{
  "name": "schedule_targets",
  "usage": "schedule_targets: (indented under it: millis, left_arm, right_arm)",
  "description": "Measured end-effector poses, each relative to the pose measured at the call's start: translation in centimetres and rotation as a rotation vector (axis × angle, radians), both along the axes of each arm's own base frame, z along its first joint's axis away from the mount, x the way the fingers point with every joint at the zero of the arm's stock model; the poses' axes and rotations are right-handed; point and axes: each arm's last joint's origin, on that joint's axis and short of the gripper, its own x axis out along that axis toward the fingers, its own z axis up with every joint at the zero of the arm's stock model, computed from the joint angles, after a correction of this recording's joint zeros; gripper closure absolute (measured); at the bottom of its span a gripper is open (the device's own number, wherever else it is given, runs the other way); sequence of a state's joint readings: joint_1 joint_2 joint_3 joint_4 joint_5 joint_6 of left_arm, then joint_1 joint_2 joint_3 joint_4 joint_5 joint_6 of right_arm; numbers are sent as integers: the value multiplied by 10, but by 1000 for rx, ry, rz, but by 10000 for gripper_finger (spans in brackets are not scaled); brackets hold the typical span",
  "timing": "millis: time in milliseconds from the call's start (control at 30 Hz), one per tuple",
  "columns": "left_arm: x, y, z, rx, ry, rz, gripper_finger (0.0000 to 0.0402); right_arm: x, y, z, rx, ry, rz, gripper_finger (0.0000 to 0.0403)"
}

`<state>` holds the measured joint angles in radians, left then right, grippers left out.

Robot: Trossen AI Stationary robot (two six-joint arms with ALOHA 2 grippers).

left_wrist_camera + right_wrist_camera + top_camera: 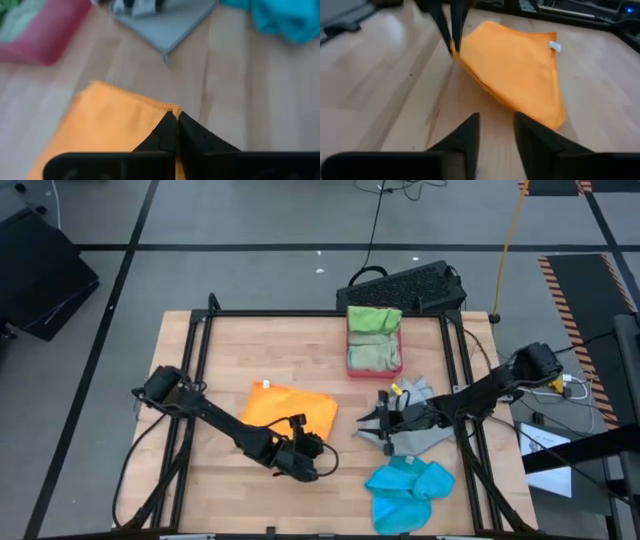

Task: Fold microfiber towels
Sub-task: Fold the yellow microfiber cloth

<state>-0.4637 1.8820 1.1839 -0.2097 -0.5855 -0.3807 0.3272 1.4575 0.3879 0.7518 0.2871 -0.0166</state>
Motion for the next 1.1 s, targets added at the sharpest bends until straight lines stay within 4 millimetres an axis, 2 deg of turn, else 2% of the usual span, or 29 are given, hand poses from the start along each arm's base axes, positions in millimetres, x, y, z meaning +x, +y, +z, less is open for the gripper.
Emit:
schedule_targets:
  millis: [133, 267, 400, 500, 867, 1100]
  left_arm:
    - [-6, -1, 16, 2, -23, -8, 389]
    - [-11, 0, 22, 4, -9, -5, 397]
    - [-13, -1, 21, -5, 1, 10, 391]
    - [-14, -2, 21, -6, 1, 7, 392]
    - [-17, -9, 21, 3, 2, -19, 397]
    - [-18, -8, 21, 23, 5, -19, 398]
  right_arm:
    - [26, 5, -5, -78, 18, 17, 225]
    - [50, 11, -14, -140, 50, 67, 180]
    - [66, 14, -28, -168, 90, 97, 151]
    - [71, 11, -38, -221, 119, 98, 143]
    - [79, -12, -44, -294, 122, 59, 173]
    - [79, -25, -47, -323, 173, 38, 248]
